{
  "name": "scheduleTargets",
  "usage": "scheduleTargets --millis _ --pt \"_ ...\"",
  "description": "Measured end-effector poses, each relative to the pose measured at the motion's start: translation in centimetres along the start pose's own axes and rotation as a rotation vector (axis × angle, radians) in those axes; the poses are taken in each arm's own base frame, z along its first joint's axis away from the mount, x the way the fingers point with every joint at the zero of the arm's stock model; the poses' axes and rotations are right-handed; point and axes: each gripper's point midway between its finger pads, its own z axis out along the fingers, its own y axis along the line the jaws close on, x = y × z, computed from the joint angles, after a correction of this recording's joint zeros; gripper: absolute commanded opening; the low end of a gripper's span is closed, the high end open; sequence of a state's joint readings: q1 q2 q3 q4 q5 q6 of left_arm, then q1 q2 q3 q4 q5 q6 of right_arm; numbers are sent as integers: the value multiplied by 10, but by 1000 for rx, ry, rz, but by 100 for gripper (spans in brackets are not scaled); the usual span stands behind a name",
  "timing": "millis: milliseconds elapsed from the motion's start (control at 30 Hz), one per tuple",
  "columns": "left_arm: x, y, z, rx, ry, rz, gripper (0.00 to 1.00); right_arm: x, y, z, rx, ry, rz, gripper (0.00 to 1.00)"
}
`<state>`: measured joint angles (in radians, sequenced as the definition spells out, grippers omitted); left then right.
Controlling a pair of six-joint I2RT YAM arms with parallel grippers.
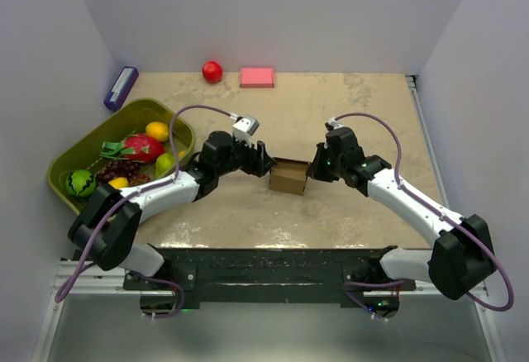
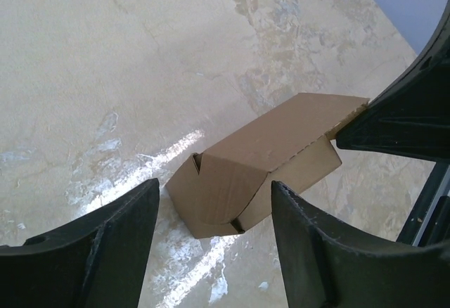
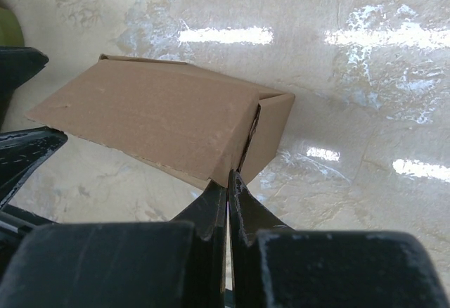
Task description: Fold the paper box
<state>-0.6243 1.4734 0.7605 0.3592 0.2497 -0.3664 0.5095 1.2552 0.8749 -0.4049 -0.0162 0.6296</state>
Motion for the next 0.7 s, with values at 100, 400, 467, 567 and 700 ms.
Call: scheduleTargets --millis 100,400,467,567,700 --pt "-1 0 -3 0 4 17 66 0 0 0 0 0 -3 0" --pt "21 6 -3 -13 87 25 49 0 0 0 0 0 -5 0" --pt "24 6 -2 -14 96 21 42 0 0 0 0 0 -5 0" --pt "25 5 -1 -9 99 19 35 0 0 0 0 0 -5 0" --pt "22 0 0 1 92 17 23 0 0 0 1 -2 -5 0"
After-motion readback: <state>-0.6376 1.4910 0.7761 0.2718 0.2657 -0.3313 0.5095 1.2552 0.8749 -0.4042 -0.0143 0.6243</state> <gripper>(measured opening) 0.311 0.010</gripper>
